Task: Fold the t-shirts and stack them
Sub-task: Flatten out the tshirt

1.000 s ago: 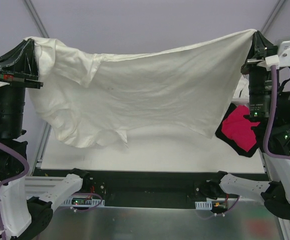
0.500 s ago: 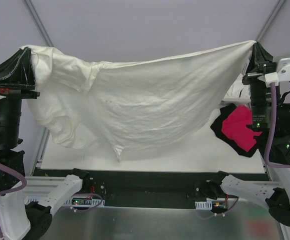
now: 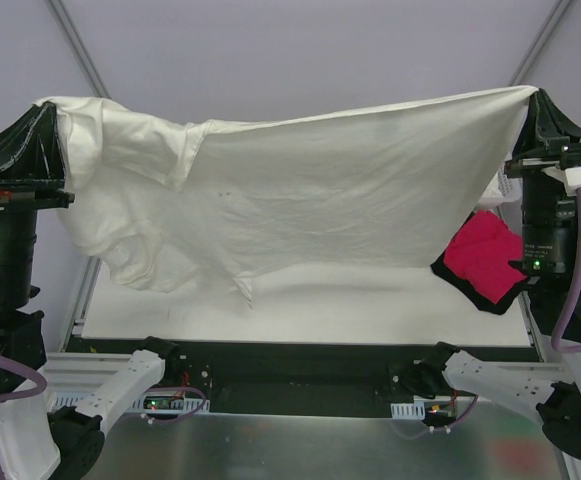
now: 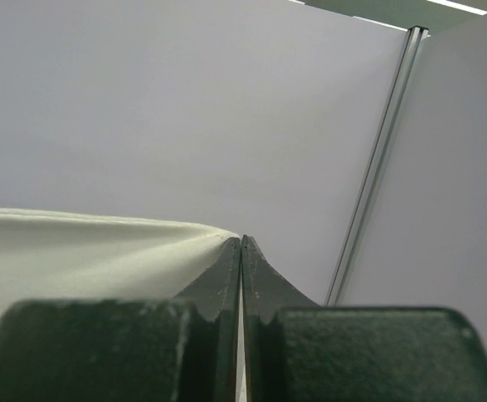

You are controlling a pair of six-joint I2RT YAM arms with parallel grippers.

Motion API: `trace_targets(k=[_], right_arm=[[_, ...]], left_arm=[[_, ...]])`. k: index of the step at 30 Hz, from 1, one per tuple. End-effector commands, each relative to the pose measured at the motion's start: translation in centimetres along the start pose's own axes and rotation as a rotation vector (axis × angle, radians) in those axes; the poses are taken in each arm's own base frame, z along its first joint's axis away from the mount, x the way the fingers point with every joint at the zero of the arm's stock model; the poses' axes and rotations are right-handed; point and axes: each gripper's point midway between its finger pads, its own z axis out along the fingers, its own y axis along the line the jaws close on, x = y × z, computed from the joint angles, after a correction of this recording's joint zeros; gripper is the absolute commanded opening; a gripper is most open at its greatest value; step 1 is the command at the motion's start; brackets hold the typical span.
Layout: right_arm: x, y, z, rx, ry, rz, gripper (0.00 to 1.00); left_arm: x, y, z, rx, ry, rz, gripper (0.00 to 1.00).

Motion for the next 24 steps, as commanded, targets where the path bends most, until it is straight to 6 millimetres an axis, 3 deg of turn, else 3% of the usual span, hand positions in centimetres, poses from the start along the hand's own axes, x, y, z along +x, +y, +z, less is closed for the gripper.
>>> trace_targets(k=[1, 3, 7, 10, 13, 14, 19, 20, 22, 24], right_arm=[[-0.9, -1.3, 0.4, 0.08, -0.04, 0.006, 0.01], [-0.9, -1.4, 1.0, 0.104, -0.032, -0.021, 0.01], [0.8, 0.3, 3.0, 0.124, 0.024, -0.103, 0.01], [2.7, 0.7, 4.7, 0.171, 0.074, -0.121, 0.01], [5.3, 0.7, 6.4, 0.21, 0.136, -0.113, 0.01], [7.3, 2.0, 7.6, 0.189, 0.187, -0.136, 0.01], [15.4, 4.0, 10.7, 0.179, 0.314, -0.081, 0.01], [16.5, 4.2, 11.0, 0.179, 0.332, -0.066, 0.01], [20.9, 4.7, 11.8, 0.171, 0.413, -0.069, 0.01], [24.8, 5.7, 12.5, 0.166, 0.483, -0.034, 0.01]], left_arm=[[-1.5, 0.9, 1.0, -0.045, -0.075, 0.028, 0.0], [-0.7, 1.2, 2.0, -0.062, -0.066, 0.042, 0.0], [1.6, 1.7, 4.1, -0.088, -0.022, 0.07, 0.0], [4.5, 2.4, 6.4, -0.131, 0.02, 0.095, 0.0], [9.2, 3.6, 8.7, -0.198, 0.093, 0.126, 0.0], [11.4, 4.1, 9.6, -0.224, 0.13, 0.149, 0.0], [21.7, 4.9, 12.2, -0.27, 0.246, 0.171, 0.0], [23.4, 5.1, 12.4, -0.278, 0.266, 0.151, 0.0], [28.4, 5.9, 12.7, -0.289, 0.329, 0.138, 0.0], [32.1, 6.4, 12.7, -0.312, 0.379, 0.085, 0.0]])
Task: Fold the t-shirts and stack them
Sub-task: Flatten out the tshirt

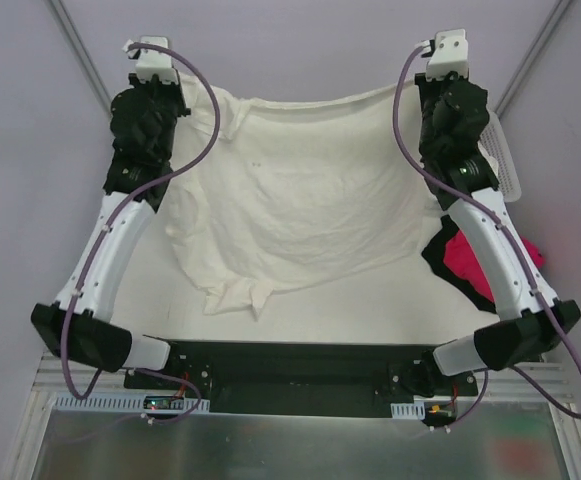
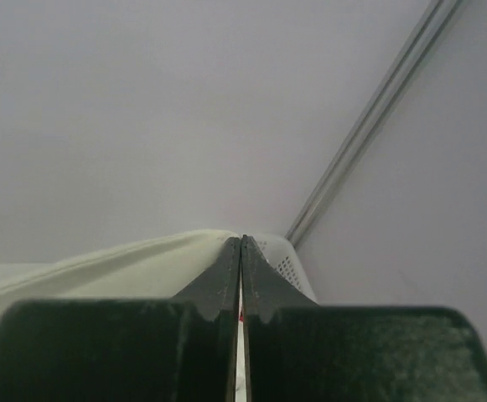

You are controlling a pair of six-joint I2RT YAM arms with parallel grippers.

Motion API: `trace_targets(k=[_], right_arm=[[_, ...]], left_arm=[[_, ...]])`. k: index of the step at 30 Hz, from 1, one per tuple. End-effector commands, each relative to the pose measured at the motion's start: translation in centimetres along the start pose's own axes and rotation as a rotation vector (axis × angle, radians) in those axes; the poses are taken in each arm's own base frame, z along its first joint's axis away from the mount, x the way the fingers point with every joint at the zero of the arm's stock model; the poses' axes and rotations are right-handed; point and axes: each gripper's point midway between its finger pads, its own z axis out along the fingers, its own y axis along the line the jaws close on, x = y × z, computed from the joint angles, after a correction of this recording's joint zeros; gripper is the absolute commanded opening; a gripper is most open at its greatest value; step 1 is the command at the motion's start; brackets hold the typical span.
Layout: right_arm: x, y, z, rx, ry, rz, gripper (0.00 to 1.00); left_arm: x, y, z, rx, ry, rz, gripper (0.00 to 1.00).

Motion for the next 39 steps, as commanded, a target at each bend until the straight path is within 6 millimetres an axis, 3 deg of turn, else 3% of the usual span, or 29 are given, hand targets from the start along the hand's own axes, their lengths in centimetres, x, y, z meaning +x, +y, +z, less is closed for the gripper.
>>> trace_targets(k=[1, 3, 4, 5, 6, 7, 9, 11, 12, 21, 22, 25, 29, 31, 32, 34, 35, 37, 39], right_arm=[[4.0, 1.4, 3.6, -0.021, 0.09, 0.135, 0.01], [5.7, 1.9, 4.9, -0.011, 0.128, 0.134, 0.02], [7.9, 3.1, 6.1, -0.031, 0.175, 0.112, 0.07], [9.2, 3.7, 6.3, -0.046, 0.213, 0.1, 0.16], [10.1, 4.3, 6.8, -0.043, 0.237, 0.128, 0.27], [11.8, 4.9, 7.2, -0.056, 0.282, 0.127, 0.4], [13.1, 5.6, 7.4, -0.075, 0.315, 0.18, 0.72], [14.2, 5.3, 7.4, -0.055, 0.342, 0.187, 0.75], [14.3, 5.2, 7.3, -0.058, 0.348, 0.195, 0.74], [10.9, 4.1, 3.9, -0.141, 0.316, 0.288, 0.73], [11.0, 4.3, 3.4, -0.155, 0.331, 0.303, 0.73], [12.1, 5.4, 1.6, -0.216, 0.402, 0.348, 0.73], [15.3, 7.4, -0.4, -0.277, 0.523, 0.362, 0.73], [17.3, 8.7, -0.9, -0.293, 0.566, 0.392, 0.73], [17.7, 9.4, -0.9, -0.323, 0.574, 0.402, 0.73], [18.0, 10.9, -0.7, -0.369, 0.611, 0.438, 0.73], [19.5, 12.3, -0.4, -0.397, 0.656, 0.436, 0.73], [20.9, 13.8, -0.9, -0.418, 0.755, 0.475, 0.72], [22.0, 16.7, -1.1, -0.523, 0.822, 0.509, 0.7]], left_arm=[[3.8, 1.6, 3.9, -0.079, -0.006, -0.095, 0.0], [6.2, 1.4, 5.6, -0.091, 0.027, -0.116, 0.0], [9.3, 1.2, 7.0, -0.108, 0.077, -0.105, 0.0], [10.7, 1.0, 7.7, -0.111, 0.11, -0.096, 0.02], [10.8, 0.9, 8.4, -0.115, 0.112, -0.098, 0.11], [12.6, 0.6, 9.1, -0.115, 0.144, -0.098, 0.24], [13.4, 0.2, 9.4, -0.099, 0.155, -0.113, 0.58], [14.1, -0.1, 9.6, -0.093, 0.168, -0.121, 0.76], [14.1, -0.1, 9.4, -0.093, 0.175, -0.12, 0.99], [11.4, -1.0, 6.4, -0.032, 0.172, -0.211, 0.99], [10.6, -1.3, 5.7, -0.012, 0.166, -0.232, 0.99], [11.0, -2.8, 3.8, 0.054, 0.208, -0.245, 0.99], [15.5, -3.9, 1.0, 0.09, 0.392, -0.261, 0.99], [18.3, -4.4, 0.3, 0.093, 0.492, -0.258, 0.99], [18.7, -4.5, 0.2, 0.092, 0.526, -0.266, 0.99], [22.8, -5.2, -1.1, 0.098, 0.697, -0.258, 0.99], [22.7, -5.6, -1.0, 0.11, 0.727, -0.268, 0.99], [25.6, -6.3, -2.0, 0.113, 0.85, -0.279, 0.99], [25.9, -6.4, -1.9, 0.096, 0.893, -0.299, 0.99]])
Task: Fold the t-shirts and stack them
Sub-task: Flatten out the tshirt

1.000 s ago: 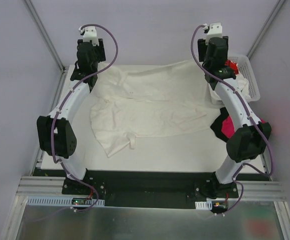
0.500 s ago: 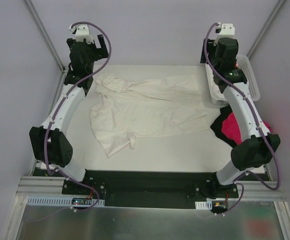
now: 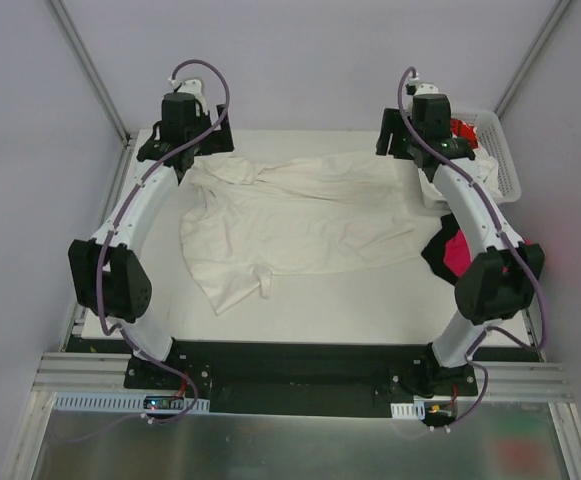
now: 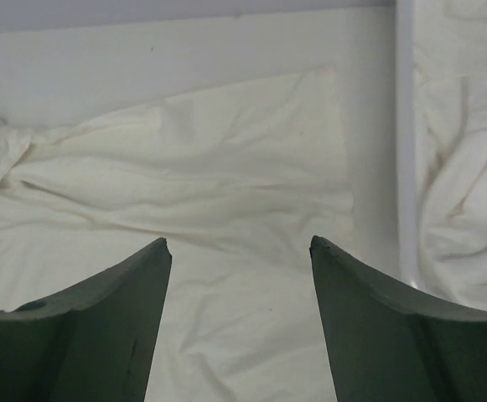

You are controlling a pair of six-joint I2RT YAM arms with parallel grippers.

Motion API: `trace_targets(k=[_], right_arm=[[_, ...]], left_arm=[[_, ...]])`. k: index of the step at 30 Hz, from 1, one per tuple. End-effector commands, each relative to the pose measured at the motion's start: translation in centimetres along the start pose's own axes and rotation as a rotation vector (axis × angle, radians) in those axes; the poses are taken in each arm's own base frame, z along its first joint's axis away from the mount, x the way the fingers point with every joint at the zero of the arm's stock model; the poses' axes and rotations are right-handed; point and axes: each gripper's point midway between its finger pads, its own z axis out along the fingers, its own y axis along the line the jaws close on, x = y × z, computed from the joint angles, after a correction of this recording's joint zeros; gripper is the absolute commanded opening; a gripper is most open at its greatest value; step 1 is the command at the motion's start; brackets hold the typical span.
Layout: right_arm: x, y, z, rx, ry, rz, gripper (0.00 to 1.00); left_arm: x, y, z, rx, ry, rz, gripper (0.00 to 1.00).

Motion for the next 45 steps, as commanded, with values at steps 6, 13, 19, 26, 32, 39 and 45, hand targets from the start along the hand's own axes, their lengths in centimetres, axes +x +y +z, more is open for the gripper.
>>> trace_targets(k=[6, 13, 19, 26, 32, 39, 45], right_arm=[[7.4, 5.2, 4.1, -0.152, 0.293, 0.079, 0.69], [7.2, 5.6, 3.9, -0.171, 0.274, 0.095, 0.65], [6.1, 5.6, 4.0, -0.169, 0.247, 0.079, 0.64], [6.8, 5.3, 3.8, -0.168, 0.242, 0.073, 0.64], [6.6, 5.8, 3.5, -0.191, 0.235, 0.079, 0.62], [6.9, 6.1, 3.0, -0.216, 0.239, 0.087, 0.61], [7.4, 6.1, 2.7, -0.219, 0.245, 0.091, 0.59]], left_arm=[[6.0, -0.8, 2.2, 0.0, 0.366, -0.071, 0.99], [7.5, -1.4, 6.3, 0.036, 0.469, -0.063, 0.99], [9.0, -1.0, 9.3, 0.092, 0.548, -0.057, 0.99], [14.8, 3.1, 9.0, -0.041, 0.688, 0.016, 0.93], [16.0, 4.4, 9.1, -0.042, 0.698, 0.124, 0.89], [16.0, 4.5, 10.7, -0.044, 0.664, 0.13, 0.85], [16.3, 4.5, 12.7, -0.055, 0.636, 0.146, 0.84]])
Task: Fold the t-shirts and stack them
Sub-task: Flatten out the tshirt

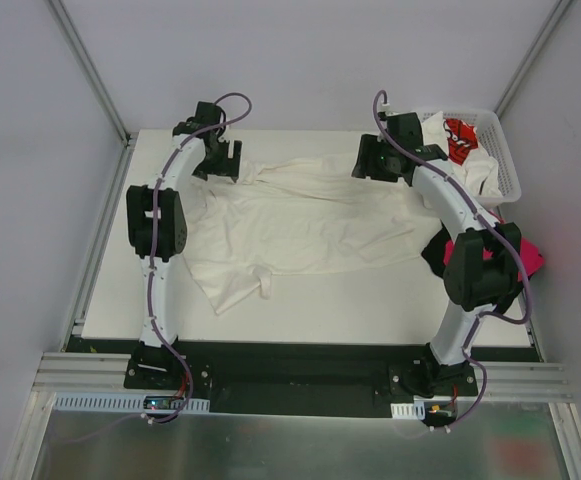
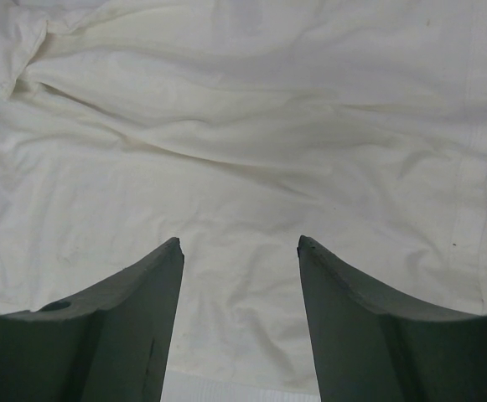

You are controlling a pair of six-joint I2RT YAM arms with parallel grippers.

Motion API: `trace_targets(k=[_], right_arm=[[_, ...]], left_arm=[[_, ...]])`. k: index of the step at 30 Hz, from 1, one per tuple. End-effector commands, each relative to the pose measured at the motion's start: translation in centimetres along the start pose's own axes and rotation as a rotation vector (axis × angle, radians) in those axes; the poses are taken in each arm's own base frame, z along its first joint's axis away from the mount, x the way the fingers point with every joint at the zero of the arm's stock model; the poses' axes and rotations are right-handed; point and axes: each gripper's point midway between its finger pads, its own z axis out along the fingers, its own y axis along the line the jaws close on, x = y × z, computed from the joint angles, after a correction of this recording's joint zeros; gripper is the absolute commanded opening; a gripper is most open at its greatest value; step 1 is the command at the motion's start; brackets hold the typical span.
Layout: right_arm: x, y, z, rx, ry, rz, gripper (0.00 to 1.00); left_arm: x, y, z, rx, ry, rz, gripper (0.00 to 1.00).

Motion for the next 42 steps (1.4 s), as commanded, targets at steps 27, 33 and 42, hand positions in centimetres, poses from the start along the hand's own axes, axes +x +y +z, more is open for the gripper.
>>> trace_targets(k=[27, 33, 42], right_arm=[[0.0, 0.4, -2.7, -0.041, -0.054, 0.008, 0.4], [0.2, 0.4, -2.7, -0.045, -0.051, 0.01, 0.32], [1.1, 0.9, -2.6, -0.083, -0.039, 0.025, 0.23]], left_arm=[[-6.7, 0.4, 1.8, -0.165, -0.249, 0.031, 0.2], [-6.5, -0.2, 2.1, -0.177, -0.249, 0.042, 0.15], [-10.4, -1.4, 0.0, -0.193, -0.409, -0.004, 0.0]])
